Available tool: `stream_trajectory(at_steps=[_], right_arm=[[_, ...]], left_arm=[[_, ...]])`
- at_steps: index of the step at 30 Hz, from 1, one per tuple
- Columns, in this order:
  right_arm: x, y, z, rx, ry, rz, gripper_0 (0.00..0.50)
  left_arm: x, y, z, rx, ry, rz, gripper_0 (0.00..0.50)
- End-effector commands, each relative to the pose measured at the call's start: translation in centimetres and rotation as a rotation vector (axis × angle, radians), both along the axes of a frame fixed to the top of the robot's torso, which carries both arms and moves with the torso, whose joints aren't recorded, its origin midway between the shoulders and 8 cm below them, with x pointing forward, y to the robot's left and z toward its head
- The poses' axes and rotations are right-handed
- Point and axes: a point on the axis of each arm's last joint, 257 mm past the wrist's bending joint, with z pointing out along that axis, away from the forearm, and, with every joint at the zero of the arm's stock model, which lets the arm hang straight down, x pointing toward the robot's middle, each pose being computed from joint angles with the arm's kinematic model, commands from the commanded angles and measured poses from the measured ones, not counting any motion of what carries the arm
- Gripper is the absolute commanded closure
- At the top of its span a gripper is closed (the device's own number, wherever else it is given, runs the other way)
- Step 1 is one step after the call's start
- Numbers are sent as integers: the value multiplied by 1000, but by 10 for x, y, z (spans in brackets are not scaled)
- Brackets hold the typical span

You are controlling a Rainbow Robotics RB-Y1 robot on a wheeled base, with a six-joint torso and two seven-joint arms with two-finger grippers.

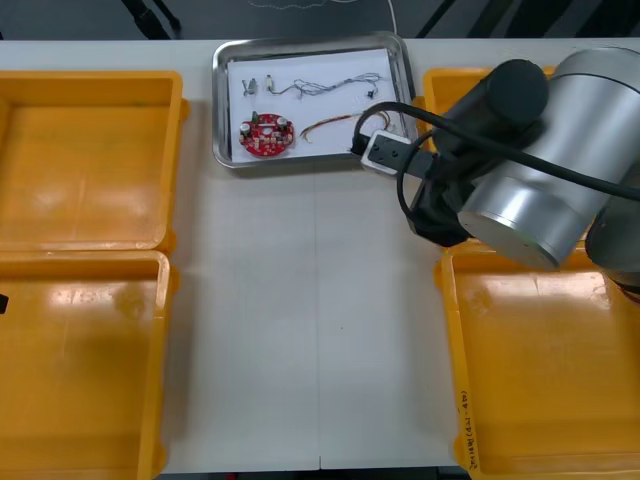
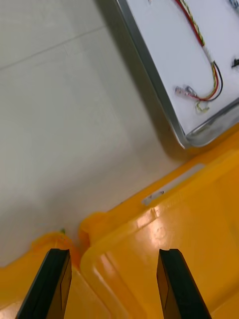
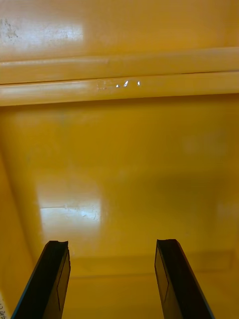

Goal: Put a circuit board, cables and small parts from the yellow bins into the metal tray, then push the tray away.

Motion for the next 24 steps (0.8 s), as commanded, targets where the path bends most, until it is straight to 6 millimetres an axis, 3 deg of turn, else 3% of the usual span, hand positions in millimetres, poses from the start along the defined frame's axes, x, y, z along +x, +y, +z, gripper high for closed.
stream_trajectory(at_steps=[1,9,24], right_arm=[[-13,-42,6,101,22,-100,0],[-38,-92,-1,219,76,-229,0],[-62,-174,-17,300,100,-469,0]], left_arm=[[-8,8,6,75,13,-72,0],[-8,8,6,75,13,-72,0],[-8,8,6,75,13,-72,0]])
